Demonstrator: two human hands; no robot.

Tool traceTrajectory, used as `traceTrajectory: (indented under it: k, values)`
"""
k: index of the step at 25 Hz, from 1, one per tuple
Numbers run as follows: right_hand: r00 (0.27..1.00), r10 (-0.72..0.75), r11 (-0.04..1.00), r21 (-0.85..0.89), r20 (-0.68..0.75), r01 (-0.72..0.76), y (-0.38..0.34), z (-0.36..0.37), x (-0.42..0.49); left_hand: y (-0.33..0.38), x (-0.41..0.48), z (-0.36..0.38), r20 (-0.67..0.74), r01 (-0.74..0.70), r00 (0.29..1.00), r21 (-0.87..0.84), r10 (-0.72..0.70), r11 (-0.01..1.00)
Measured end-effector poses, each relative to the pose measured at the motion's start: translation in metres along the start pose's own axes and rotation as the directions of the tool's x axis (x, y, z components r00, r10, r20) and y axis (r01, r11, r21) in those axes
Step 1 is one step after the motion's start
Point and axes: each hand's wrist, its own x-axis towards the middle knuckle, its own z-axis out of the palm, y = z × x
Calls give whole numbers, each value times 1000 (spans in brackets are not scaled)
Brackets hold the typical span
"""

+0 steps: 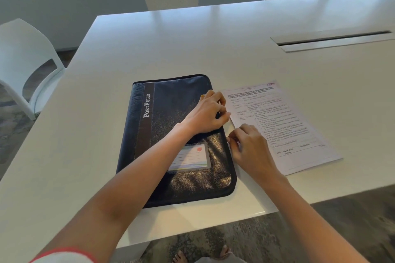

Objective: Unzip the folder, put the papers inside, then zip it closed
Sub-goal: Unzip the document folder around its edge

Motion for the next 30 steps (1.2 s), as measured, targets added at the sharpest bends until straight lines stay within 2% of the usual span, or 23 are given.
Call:
traceTrajectory:
  k: [8,16,30]
  values:
    - [999,-13,1000,-17,-32,12,-1,8,33,-2,3,-3,-28,-4,1000,-27,3,1000]
    - [993,-98,995,-29,67,100,3,-4,10,-8,5,-5,18,18,1000,-54,-17,998]
    - [997,-54,998,-16,54,55,-3,-13,-18,-12,13,-7,-3,49,999,-72,-50,996]
